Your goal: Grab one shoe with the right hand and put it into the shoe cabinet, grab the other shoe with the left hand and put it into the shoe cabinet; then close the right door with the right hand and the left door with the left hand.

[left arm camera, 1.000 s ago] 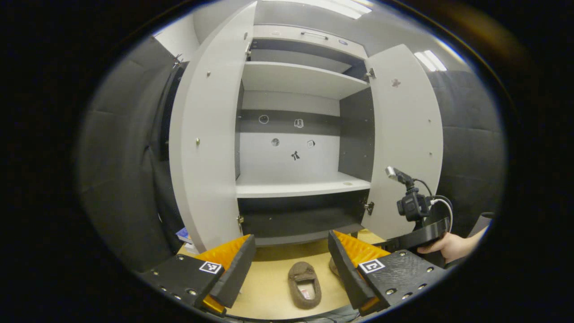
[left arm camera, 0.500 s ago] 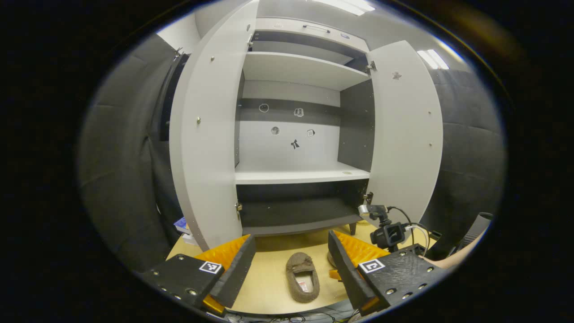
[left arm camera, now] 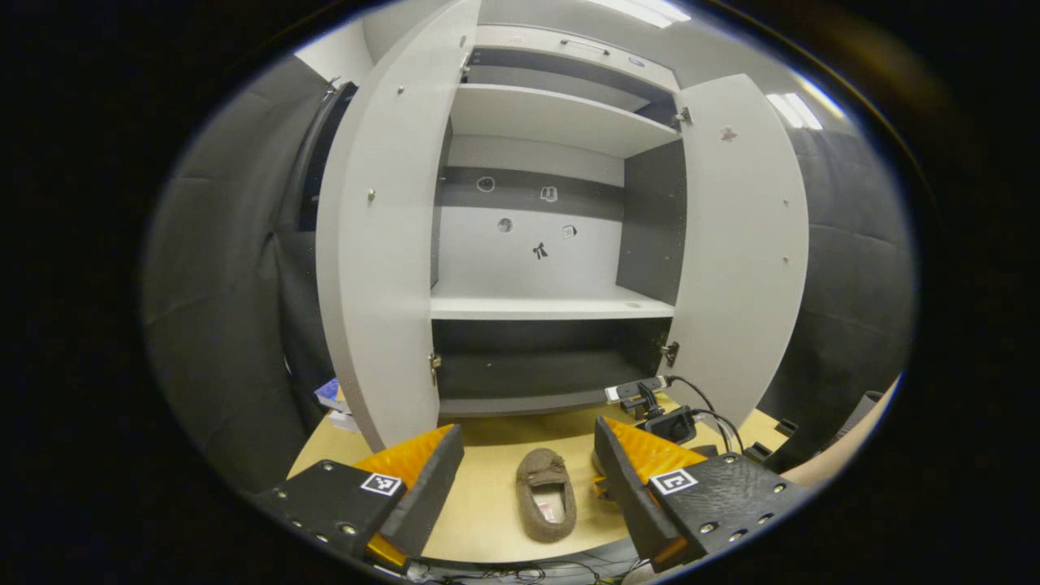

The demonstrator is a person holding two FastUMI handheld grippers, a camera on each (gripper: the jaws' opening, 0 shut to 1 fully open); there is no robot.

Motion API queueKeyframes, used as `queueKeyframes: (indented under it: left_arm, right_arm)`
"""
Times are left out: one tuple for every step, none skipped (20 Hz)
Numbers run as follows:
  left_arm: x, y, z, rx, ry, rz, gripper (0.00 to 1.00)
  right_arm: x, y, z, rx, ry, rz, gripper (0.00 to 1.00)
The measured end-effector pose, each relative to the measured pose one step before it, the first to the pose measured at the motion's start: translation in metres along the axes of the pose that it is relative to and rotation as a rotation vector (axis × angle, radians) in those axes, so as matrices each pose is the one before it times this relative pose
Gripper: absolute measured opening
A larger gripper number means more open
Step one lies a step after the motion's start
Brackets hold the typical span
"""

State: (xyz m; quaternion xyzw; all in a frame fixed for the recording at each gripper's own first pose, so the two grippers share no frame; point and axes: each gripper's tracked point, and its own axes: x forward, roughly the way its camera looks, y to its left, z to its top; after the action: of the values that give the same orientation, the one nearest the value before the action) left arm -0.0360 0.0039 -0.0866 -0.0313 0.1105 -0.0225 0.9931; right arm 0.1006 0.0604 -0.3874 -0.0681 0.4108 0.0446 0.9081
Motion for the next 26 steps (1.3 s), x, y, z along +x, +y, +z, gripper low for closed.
queueKeyframes:
  left_arm:
    - [0.00018, 0.00022, 0.00097, 0.00711, -0.00211, 0.00075, 0.94]
    - [-0.00048, 0.00031, -0.00012, 0.00448, -0.00285, 0.00115, 0.94]
    - [-0.00028, -0.00053, 0.00048, 0.00135, -0.00229, -0.00107, 0.94]
    - [-0.00004, 0.0002, 0.00055, -0.0005, -0.00247, -0.00088, 0.94]
    - [-0.00013, -0.00079, 0.00115, 0.00021, -0.00297, -0.00226, 0.94]
    - [-0.00004, 0.00035, -0.00008, 0.00049, -0.00312, -0.00163, 0.94]
    - [0.00018, -0.00018, 0.00103, -0.00025, -0.00304, -0.00145, 0.94]
    - [-0.00014, -0.00014, 0.00021, -0.00126, -0.00428, -0.0014, 0.94]
    - [0.00053, -0.00036, 0.00072, -0.0021, -0.00336, -0.00038, 0.94]
    - [-0.00019, -0.00018, -0.00051, -0.00061, -0.0024, -0.00134, 0.94]
    - [0.00003, 0.00004, 0.00094, 0.00682, -0.00332, 0.00052, 0.94]
    - [-0.00018, 0.00124, 0.00126, 0.01754, -0.00915, 0.00156, 1.0]
    - [0.00059, 0.00055, 0.00196, 0.01922, -0.00934, 0.00251, 0.94]
    - [-0.00095, -0.00101, 0.00089, 0.01249, -0.00749, -0.00026, 0.94]
    - [-0.00054, -0.00158, 0.0008, 0.00432, -0.00511, -0.00223, 0.94]
    - [-0.00082, -0.00029, -0.00081, 0.00005, -0.00301, -0.00198, 0.94]
    - [0.001, 0.00044, -0.00052, -0.00158, -0.00109, 0.00004, 1.0]
    - [0.00084, 0.00166, -0.00225, -0.00154, -0.00117, 0.00136, 0.94]
    - [0.00049, 0.00025, -0.00003, -0.00015, -0.00159, 0.00093, 0.94]
    - [0.00015, 0.00097, -0.00132, 0.00155, -0.00168, 0.00147, 0.94]
    - [0.00047, -0.00022, -0.00009, 0.00381, -0.00103, -0.00026, 0.94]
    - [-0.00003, 0.00057, -0.00129, 0.00501, -0.00025, -0.00096, 0.94]
    - [0.00012, 0.00016, -0.00005, 0.00555, -0.00037, -0.00071, 0.94]
    - [-0.00047, -0.00014, 0.00003, 0.00334, -0.00117, -0.00174, 0.94]
    - [0.0006, -0.00029, 0.00056, 0.00247, -0.0024, -0.00241, 0.94]
    - [-0.0001, -0.00007, 0.00041, 0.00205, -0.00072, -0.00056, 0.94]
  right_arm:
    - [0.00162, 0.00125, -0.00059, 0.01678, 0.00504, 0.00036, 0.31]
    - [-0.0001, -0.0001, -0.00039, 0.00114, 0.00872, -0.00364, 0.27]
    - [-0.00071, -0.00386, 0.00079, -0.01771, 0.00419, -0.01856, 0.28]
    - [-0.00148, 0.00097, -0.0006, -0.01107, 0.00327, -0.01217, 0.21]
    - [0.00256, 0.00096, 0.00064, -0.02197, -0.00267, -0.00546, 0.15]
    - [-0.00336, 0.00016, -0.00094, -0.0183, -0.00066, 0.00073, 0.15]
    - [0.00192, 0.00064, -0.00077, -0.00869, 0.00454, 0.01168, 0.08]
    - [-0.00162, 0.00133, -0.0004, 0.00005, 0.01435, 0.02391, 0.05]
    - [-0.00257, -0.00175, 0.00015, 0.01896, 0.01133, 0.01929, 0.03]
    - [-0.00466, -0.00257, 0.00045, 0.02377, -0.00164, 0.01507, 0.02]
    - [-0.00496, -0.00296, 0.00215, 0.01513, -0.01889, 0.00679, 0.02]
    - [-0.00732, -0.00355, 0.00428, 0.00392, -0.02634, 0.00047, 0.02]
    - [-0.00901, -0.00163, 0.00128, 0.00643, -0.0181, 0.00504, 0.02]
    - [-0.01006, 0.00148, 0.00074, 0.02154, -0.00672, 0.01755, 0.02]
    - [-0.00837, 0.0019, -0.00075, 0.02178, -0.01048, 0.01424, 0.02]
    - [-0.00993, 0.00017, 0.0014, 0.01035, -0.01808, 0.00899, 0.02]
    - [-0.00905, -0.00137, 0.00078, -0.00006, -0.0185, 0.00077, 0.02]
    - [-0.00959, -0.00081, 0.00175, -0.00065, -0.01094, 0.00354, 0.04]
    - [-0.00996, 0.00153, 0.00165, 0.00709, -0.01202, 0.00875, 0.02]
    - [-0.01047, 0.00126, 0.00332, 0.01433, -0.01042, 0.01098, 0.02]
    - [-0.01113, 0.0016, 0.00372, 0.01876, -0.01007, 0.01145, 0.02]
    - [-0.01111, 0.00203, 0.00497, 0.01685, -0.01065, 0.01275, 0.02]
    - [-0.01247, 0.00107, 0.00466, 0.01136, -0.00932, 0.00901, 0.02]
    - [-0.01134, 0.00036, 0.00592, 0.00605, -0.0162, 0.00144, 0.02]
    - [-0.01161, 0.0018, 0.00596, 0.00021, -0.01692, 0.00174, 0.02]
    - [-0.0118, 0.0018, 0.00875, -0.00135, -0.01859, 0.00387, 0.02]
